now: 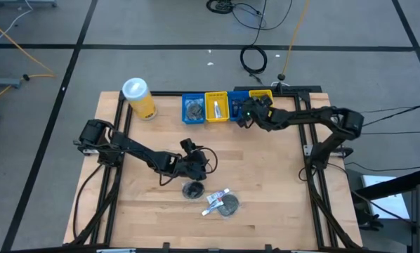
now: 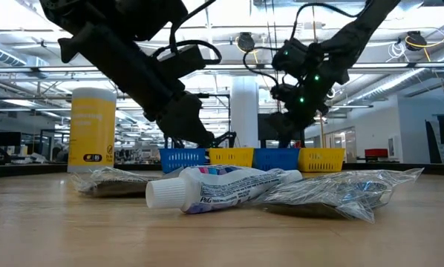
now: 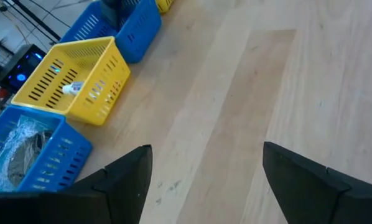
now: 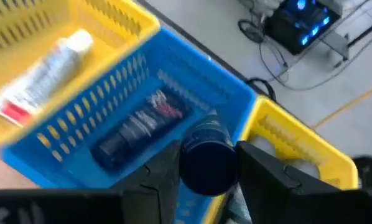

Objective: Pick & Place Travel size toiletries
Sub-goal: Put the blue shave cream into the left blue bin, then put the white toothpaste into the left yellow bin

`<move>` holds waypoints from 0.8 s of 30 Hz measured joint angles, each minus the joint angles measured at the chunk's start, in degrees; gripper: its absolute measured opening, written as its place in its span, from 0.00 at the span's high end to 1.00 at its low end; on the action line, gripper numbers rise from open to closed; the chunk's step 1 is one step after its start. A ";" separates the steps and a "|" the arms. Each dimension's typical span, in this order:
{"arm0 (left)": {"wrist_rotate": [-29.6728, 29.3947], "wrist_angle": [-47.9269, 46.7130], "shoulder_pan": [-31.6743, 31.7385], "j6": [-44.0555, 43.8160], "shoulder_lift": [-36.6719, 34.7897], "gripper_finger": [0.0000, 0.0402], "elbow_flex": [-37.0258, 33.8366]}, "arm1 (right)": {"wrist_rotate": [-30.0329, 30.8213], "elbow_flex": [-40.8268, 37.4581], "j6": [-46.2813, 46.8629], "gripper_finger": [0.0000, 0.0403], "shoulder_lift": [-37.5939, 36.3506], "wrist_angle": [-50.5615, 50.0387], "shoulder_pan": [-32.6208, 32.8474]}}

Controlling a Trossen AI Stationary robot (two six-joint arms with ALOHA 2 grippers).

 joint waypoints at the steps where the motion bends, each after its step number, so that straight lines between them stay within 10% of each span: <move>1: -0.02 0.08 0.00 -0.01 0.00 0.27 0.00 | 0.01 -0.04 0.12 0.66 0.31 -0.01 -0.28; 24: 0.55 -0.03 0.04 -0.16 0.00 0.30 0.00 | -10.39 -0.02 -0.75 0.42 1.16 6.22 -2.09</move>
